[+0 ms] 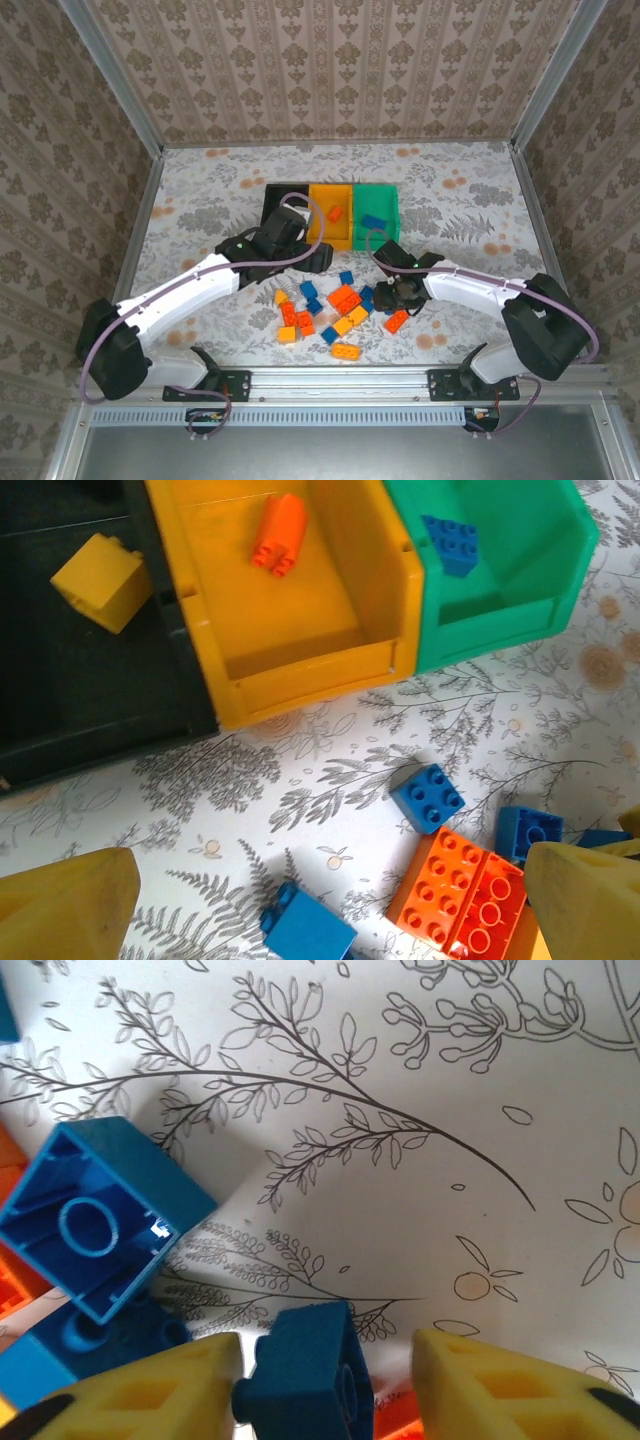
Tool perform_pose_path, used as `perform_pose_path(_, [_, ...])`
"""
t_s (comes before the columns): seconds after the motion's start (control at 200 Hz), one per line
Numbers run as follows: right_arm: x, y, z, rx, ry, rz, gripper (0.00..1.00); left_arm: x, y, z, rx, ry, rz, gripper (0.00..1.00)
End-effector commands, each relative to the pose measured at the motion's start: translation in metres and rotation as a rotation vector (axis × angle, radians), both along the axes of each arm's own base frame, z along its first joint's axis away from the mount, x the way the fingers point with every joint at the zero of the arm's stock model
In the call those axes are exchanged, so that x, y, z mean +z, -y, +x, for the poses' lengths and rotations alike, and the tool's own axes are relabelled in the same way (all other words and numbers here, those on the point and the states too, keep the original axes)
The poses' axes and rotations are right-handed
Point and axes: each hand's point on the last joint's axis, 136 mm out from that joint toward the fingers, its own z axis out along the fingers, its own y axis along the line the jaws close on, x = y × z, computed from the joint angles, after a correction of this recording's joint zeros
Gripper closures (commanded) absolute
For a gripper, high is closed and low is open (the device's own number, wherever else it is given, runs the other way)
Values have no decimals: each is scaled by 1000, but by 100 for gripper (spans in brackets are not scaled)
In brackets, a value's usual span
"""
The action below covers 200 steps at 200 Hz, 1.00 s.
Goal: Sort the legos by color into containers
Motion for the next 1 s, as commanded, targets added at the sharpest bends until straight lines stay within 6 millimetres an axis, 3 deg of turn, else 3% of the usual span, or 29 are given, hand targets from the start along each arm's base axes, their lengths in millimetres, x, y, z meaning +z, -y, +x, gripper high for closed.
perform_pose_path(0.0, [-8, 4, -2, 6, -10, -40, 58, 5, -16, 3, 80, 10, -17, 0])
perform_pose_path(0.15, [-3, 6, 1, -1, 10, -51, 71, 1, -26, 4, 109, 3, -1, 0])
perform_pose_path(0.31, [29, 3, 17, -11, 101, -31, 83, -3, -38, 5, 146, 14, 3, 0])
perform_pose_path(0.45, [81, -1, 46, -32, 240, 18, 85, -12, -49, 3, 176, 7, 3, 0])
perform_pose_path(0.61, [123, -1, 102, -126, 364, 54, 83, -22, -63, -2, 216, -5, 16, 0])
perform_pose_path(0.8, [116, 6, 178, -267, 406, 42, 81, -25, -74, -13, 252, -16, -15, 0])
perform_pose_path(0.995, [96, 7, 222, -310, 382, 21, 78, -23, -91, -24, 280, -4, -23, 0])
